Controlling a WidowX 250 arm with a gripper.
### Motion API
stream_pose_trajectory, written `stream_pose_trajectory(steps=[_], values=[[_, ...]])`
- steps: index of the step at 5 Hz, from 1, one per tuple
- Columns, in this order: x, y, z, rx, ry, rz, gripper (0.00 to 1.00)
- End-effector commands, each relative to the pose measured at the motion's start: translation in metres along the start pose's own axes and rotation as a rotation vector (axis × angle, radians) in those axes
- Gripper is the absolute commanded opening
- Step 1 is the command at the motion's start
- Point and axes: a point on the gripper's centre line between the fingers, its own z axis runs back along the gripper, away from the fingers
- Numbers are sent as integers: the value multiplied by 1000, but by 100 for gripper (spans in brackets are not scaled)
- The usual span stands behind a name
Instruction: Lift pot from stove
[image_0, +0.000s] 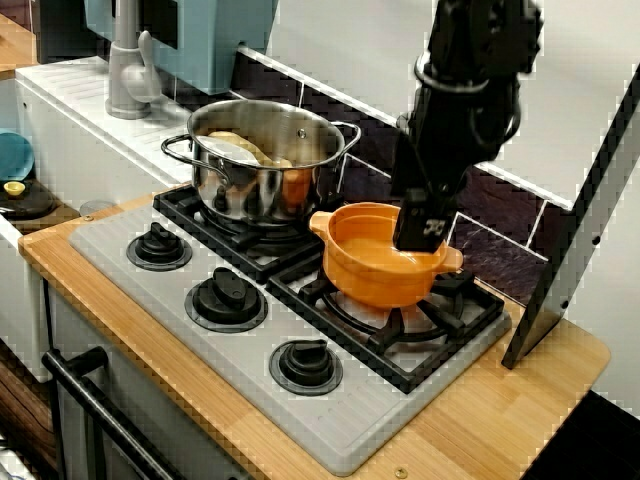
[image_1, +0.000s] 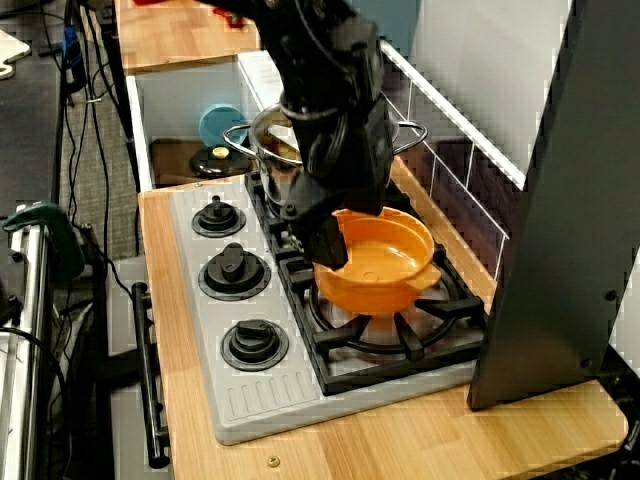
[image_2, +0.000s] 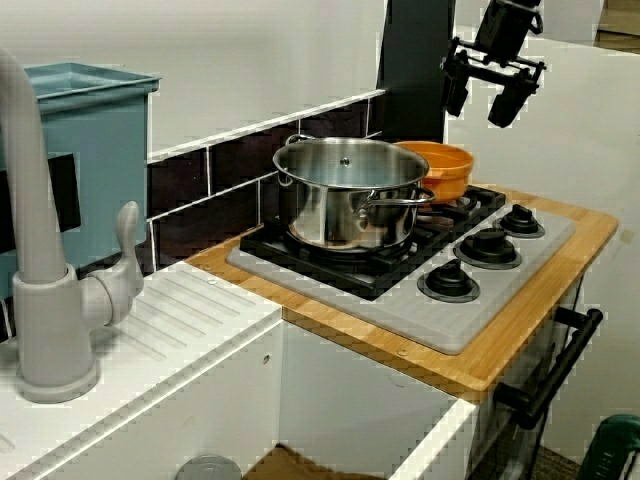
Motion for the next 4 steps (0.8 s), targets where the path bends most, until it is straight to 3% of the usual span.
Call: stream_pose_trajectory(steps=[1, 4], values=[[-6, -3, -15, 55, -32, 23, 100], [-15, -15, -39, 39, -13, 21, 100]])
